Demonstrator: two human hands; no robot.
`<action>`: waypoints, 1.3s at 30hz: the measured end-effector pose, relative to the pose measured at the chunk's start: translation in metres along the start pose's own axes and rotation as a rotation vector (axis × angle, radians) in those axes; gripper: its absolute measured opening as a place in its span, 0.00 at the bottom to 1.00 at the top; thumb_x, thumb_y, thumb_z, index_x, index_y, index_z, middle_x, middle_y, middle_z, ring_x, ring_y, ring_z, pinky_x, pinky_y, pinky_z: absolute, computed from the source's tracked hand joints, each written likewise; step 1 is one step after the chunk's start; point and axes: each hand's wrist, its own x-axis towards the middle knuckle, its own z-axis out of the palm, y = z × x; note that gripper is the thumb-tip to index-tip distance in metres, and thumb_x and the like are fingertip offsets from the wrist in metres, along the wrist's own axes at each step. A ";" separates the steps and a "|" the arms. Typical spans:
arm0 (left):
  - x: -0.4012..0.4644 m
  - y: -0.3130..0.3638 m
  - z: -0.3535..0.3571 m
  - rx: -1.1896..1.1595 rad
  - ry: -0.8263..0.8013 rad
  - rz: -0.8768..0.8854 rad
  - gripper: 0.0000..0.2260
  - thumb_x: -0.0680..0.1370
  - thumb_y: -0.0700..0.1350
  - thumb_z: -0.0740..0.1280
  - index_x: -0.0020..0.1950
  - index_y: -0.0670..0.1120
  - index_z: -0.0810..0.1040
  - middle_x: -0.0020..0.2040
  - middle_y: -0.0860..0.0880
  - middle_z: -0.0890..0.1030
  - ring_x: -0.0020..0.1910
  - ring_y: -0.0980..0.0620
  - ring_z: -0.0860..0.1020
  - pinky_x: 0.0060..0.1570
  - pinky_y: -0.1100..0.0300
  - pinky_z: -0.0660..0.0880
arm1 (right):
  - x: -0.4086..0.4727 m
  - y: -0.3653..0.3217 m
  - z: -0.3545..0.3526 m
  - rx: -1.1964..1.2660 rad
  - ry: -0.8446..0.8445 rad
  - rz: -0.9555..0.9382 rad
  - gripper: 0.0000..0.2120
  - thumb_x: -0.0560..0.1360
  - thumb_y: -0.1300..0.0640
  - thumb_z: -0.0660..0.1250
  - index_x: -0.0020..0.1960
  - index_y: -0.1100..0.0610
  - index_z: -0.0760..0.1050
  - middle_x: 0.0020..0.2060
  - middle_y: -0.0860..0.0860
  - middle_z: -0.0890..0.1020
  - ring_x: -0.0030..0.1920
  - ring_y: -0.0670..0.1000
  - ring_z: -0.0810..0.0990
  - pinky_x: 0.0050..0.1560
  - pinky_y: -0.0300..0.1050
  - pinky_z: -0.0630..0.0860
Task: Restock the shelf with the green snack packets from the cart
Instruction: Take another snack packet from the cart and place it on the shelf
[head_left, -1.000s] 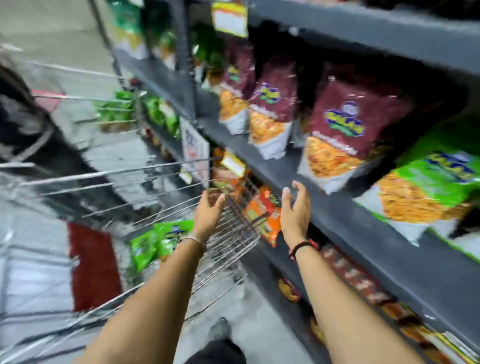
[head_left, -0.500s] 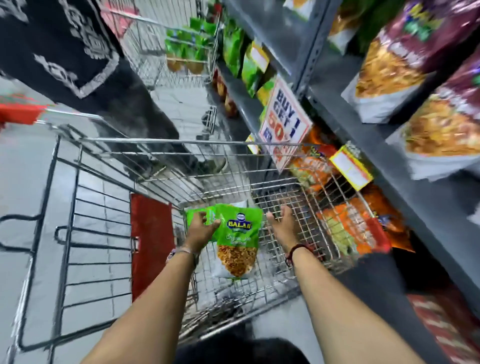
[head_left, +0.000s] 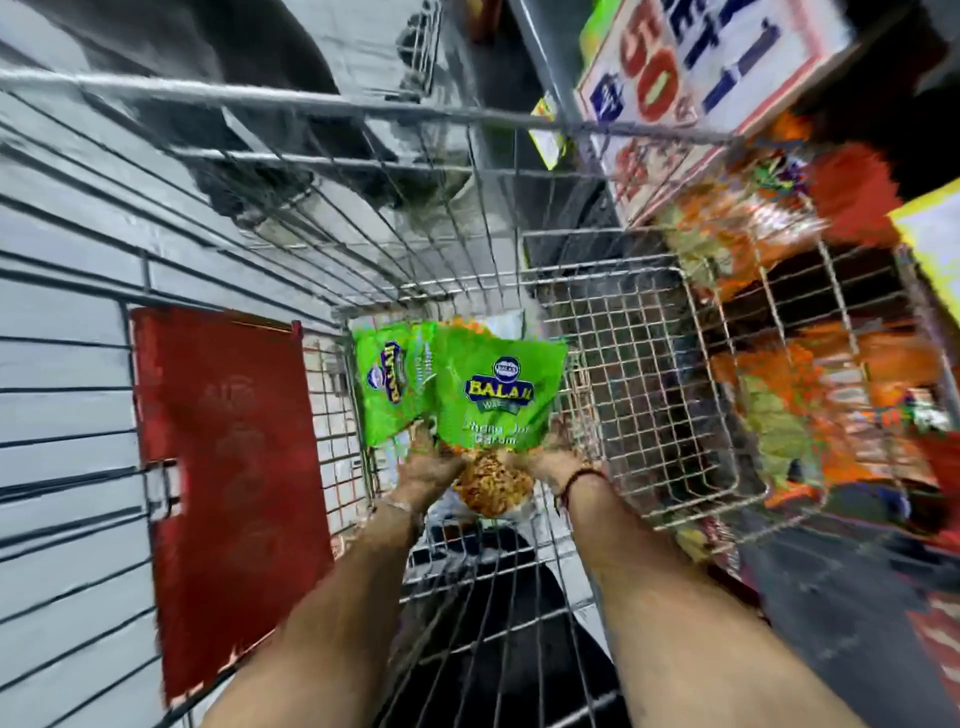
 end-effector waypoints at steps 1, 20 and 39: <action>0.003 0.001 0.002 -0.003 0.017 0.001 0.25 0.69 0.34 0.69 0.63 0.36 0.63 0.60 0.36 0.75 0.58 0.45 0.73 0.49 0.66 0.72 | 0.004 -0.001 0.000 0.057 0.010 -0.014 0.28 0.69 0.64 0.69 0.66 0.65 0.63 0.65 0.57 0.72 0.64 0.56 0.71 0.60 0.44 0.70; -0.165 0.175 -0.044 0.015 -0.127 0.668 0.27 0.66 0.41 0.73 0.62 0.40 0.69 0.55 0.39 0.78 0.33 0.69 0.77 0.35 0.77 0.74 | -0.237 -0.049 -0.127 0.121 0.310 -0.580 0.26 0.63 0.60 0.74 0.59 0.62 0.71 0.58 0.62 0.78 0.59 0.60 0.76 0.63 0.56 0.73; -0.471 0.140 0.243 0.153 -0.526 1.176 0.24 0.61 0.54 0.68 0.55 0.49 0.71 0.44 0.55 0.79 0.39 0.72 0.77 0.40 0.77 0.71 | -0.487 0.331 -0.239 0.606 1.033 -0.622 0.22 0.63 0.61 0.75 0.55 0.61 0.74 0.53 0.58 0.81 0.51 0.53 0.78 0.54 0.46 0.74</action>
